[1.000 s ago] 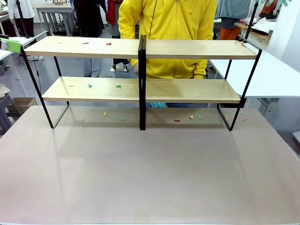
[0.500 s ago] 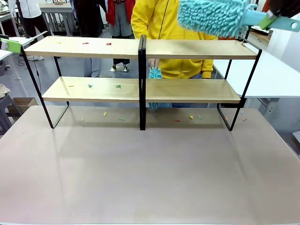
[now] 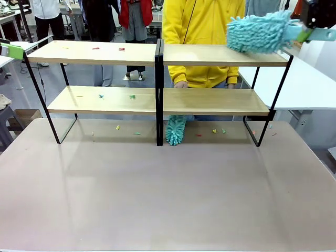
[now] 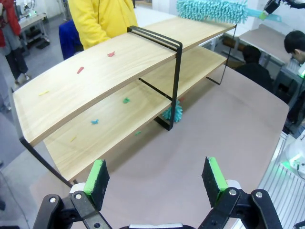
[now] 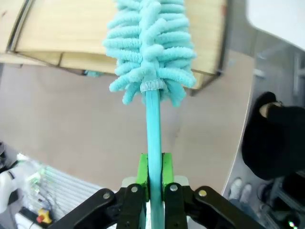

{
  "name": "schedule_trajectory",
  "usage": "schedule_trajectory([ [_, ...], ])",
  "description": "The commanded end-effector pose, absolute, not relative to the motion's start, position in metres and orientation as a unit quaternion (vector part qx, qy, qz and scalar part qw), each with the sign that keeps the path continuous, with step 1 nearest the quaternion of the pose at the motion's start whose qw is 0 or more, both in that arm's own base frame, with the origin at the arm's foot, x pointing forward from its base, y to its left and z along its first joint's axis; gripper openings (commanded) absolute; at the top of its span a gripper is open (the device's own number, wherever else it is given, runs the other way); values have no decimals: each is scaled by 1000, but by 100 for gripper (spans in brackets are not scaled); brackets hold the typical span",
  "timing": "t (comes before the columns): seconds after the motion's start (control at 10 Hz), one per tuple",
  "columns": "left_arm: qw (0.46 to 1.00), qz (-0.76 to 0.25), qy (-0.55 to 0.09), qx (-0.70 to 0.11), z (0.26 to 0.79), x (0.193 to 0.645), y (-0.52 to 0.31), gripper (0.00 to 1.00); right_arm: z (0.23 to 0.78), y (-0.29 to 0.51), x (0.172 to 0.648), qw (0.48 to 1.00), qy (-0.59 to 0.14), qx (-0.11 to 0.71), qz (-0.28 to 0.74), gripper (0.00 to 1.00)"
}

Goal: Clean the shelves.
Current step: Clean a randomly selected level of the Shelf with the Duster.

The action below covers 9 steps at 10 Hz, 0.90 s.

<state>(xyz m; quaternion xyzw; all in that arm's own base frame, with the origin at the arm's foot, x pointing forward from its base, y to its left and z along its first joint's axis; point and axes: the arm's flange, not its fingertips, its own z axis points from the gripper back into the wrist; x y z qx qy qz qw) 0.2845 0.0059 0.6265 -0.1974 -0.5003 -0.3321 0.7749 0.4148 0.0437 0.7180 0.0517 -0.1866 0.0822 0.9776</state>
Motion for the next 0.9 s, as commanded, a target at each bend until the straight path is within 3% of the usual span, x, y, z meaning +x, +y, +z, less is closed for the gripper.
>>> schedule_trajectory([
  [0.0, 774, -332, -502, -197, 626, 285, 5, 100, 725, 45, 410, 986, -165, -18, 21, 13],
  [0.3, 774, -332, -502, -197, 626, 285, 5, 100, 718, 34, 404, 987, -144, -65, -4, 13],
  [0.5, 774, -332, -502, -197, 626, 285, 5, 100, 729, 36, 395, 962, -249, 58, 97, 13],
  [0.8, 774, -332, -502, -197, 626, 285, 5, 100, 738, 29, 383, 927, -234, 225, 187, 13],
])
